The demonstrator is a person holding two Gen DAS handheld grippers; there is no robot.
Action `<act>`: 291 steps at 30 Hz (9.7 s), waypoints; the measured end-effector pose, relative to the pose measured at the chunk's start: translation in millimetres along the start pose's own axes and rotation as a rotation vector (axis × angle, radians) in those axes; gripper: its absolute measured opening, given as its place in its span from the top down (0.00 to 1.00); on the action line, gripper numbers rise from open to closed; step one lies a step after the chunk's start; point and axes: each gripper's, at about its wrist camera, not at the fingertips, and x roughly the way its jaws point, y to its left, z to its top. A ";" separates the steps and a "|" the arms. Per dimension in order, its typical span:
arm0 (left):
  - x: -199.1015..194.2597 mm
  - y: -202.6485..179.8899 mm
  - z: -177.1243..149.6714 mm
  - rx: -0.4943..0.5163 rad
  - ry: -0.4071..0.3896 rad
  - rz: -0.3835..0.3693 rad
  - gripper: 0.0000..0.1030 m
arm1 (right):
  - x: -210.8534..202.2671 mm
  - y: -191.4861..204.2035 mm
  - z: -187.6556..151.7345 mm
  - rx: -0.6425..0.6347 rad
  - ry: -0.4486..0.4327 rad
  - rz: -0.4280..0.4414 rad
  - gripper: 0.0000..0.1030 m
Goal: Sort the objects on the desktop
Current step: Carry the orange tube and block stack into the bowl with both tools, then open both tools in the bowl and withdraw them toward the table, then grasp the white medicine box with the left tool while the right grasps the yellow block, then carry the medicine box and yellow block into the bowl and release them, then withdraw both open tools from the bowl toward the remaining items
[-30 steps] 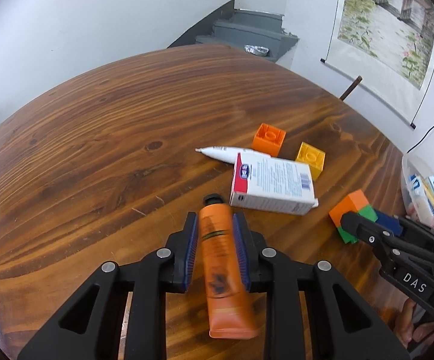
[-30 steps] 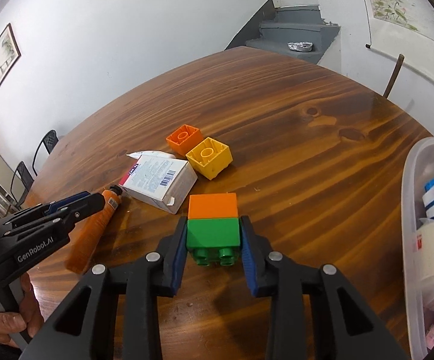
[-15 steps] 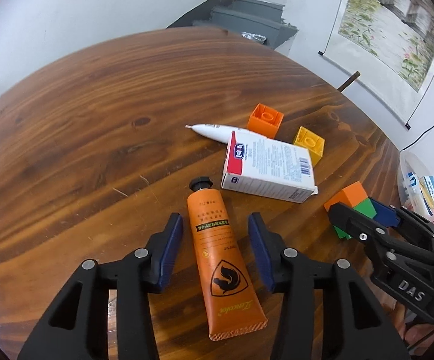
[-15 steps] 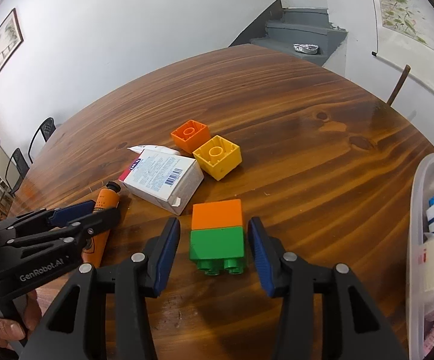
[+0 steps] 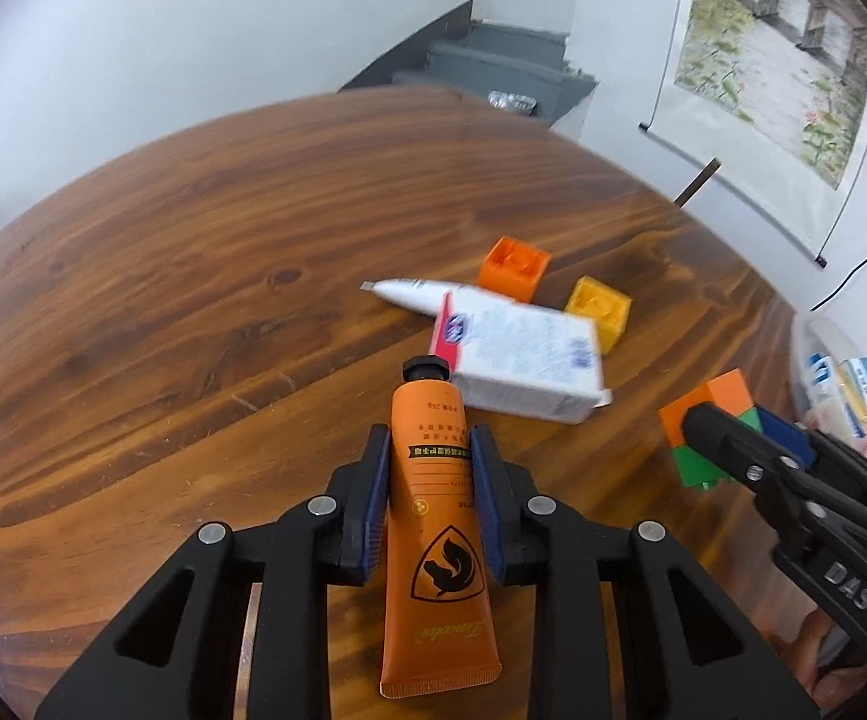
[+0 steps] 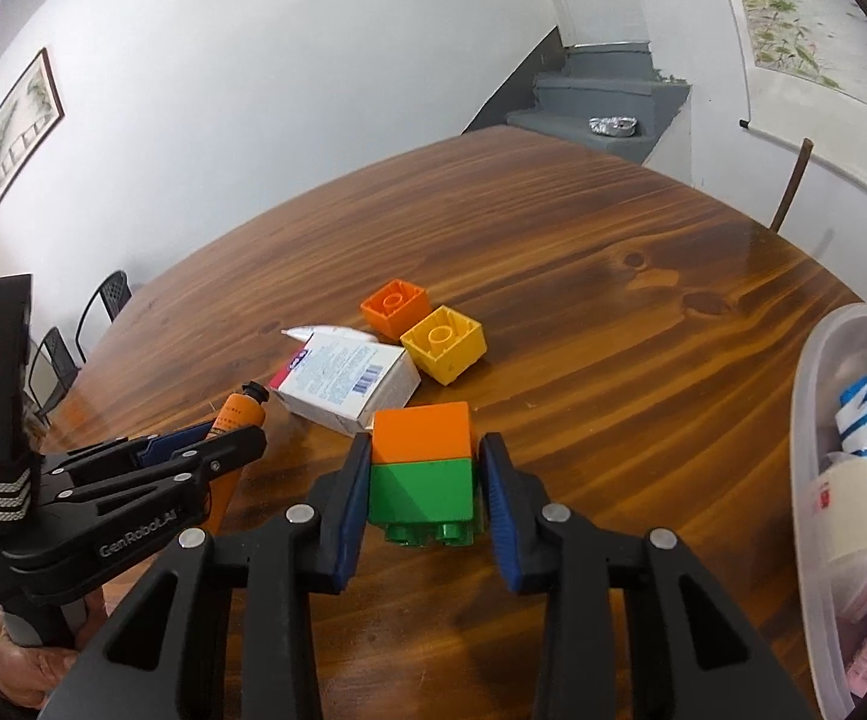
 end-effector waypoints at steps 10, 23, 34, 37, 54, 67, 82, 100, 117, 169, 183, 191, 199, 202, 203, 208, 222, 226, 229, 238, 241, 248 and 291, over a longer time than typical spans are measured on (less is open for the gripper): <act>-27.1 -44.7 -5.5 0.073 -0.040 -0.079 0.72 | -62.5 -36.5 -15.6 0.093 -0.147 -0.109 0.62; -30.3 -127.0 -4.3 0.159 -0.034 -0.177 0.72 | -140.2 -127.0 -39.4 0.222 -0.274 -0.293 0.62; -17.1 -211.7 21.2 0.242 -0.034 -0.290 0.72 | -158.4 -170.0 -54.7 0.245 -0.265 -0.307 0.62; -8.3 -231.0 28.5 0.247 -0.030 -0.334 0.72 | -160.8 -175.4 -54.8 0.252 -0.270 -0.308 0.62; 19.7 -234.8 29.8 0.194 0.061 -0.431 0.48 | -156.7 -179.7 -52.3 0.305 -0.286 -0.315 0.58; 21.8 -188.8 30.4 0.181 0.063 -0.271 0.48 | -162.2 -136.6 -39.9 0.230 -0.347 -0.286 0.55; 45.8 -83.2 43.2 0.008 0.113 -0.133 0.48 | -134.7 -88.6 -32.1 0.173 -0.324 -0.213 0.24; 45.5 -29.5 39.8 0.022 0.028 -0.119 0.33 | -93.8 -52.4 -10.5 0.055 -0.230 -0.147 0.21; 45.8 -26.5 31.5 0.053 0.000 -0.118 0.21 | -25.4 -36.7 27.3 0.026 -0.104 -0.095 0.21; 51.1 26.6 32.9 -0.028 0.000 0.031 0.23 | 90.7 0.3 47.5 -0.158 0.159 -0.066 0.53; 39.4 -10.3 25.0 0.063 -0.015 -0.017 0.23 | 20.7 -21.1 32.7 -0.032 -0.003 -0.103 0.54; 27.1 -34.9 18.0 0.111 -0.034 -0.047 0.23 | -34.6 -40.3 15.9 0.004 -0.083 -0.145 0.54; 8.0 -66.7 9.8 0.136 -0.055 -0.092 0.23 | -95.0 -91.9 11.6 0.072 -0.178 -0.281 0.54; 0.1 -81.6 7.4 0.142 -0.059 -0.116 0.23 | -104.3 -113.4 9.8 0.107 -0.188 -0.336 0.54; -1.7 -86.3 6.7 0.144 -0.059 -0.125 0.23 | -106.2 -121.2 8.7 0.125 -0.186 -0.346 0.53; -7.9 -118.1 10.4 0.160 -0.051 -0.185 0.23 | -112.3 -146.9 3.0 0.188 -0.185 -0.347 0.52; -16.5 -217.0 25.8 0.298 -0.064 -0.275 0.23 | -143.9 -183.9 -19.4 0.240 -0.252 -0.312 0.40; -13.0 -238.2 27.7 0.320 -0.055 -0.320 0.23 | -152.9 -188.9 -26.5 0.248 -0.267 -0.305 0.40; -6.9 -254.1 29.1 0.333 -0.038 -0.358 0.23 | -160.3 -190.9 -31.2 0.251 -0.282 -0.322 0.37; 25.5 -283.7 33.0 0.276 0.112 -0.498 0.23 | -163.5 -194.2 -35.7 0.249 -0.282 -0.323 0.31; 28.8 -283.4 34.9 0.240 0.127 -0.542 0.22 | -160.9 -191.2 -36.8 0.235 -0.272 -0.324 0.31; 27.9 -269.3 39.8 0.160 0.162 -0.614 0.22 | -154.0 -185.4 -35.1 0.224 -0.256 -0.310 0.31; 58.2 -20.1 37.7 -0.170 0.115 -0.051 0.22 | -106.4 -82.6 0.8 0.078 -0.249 -0.219 0.24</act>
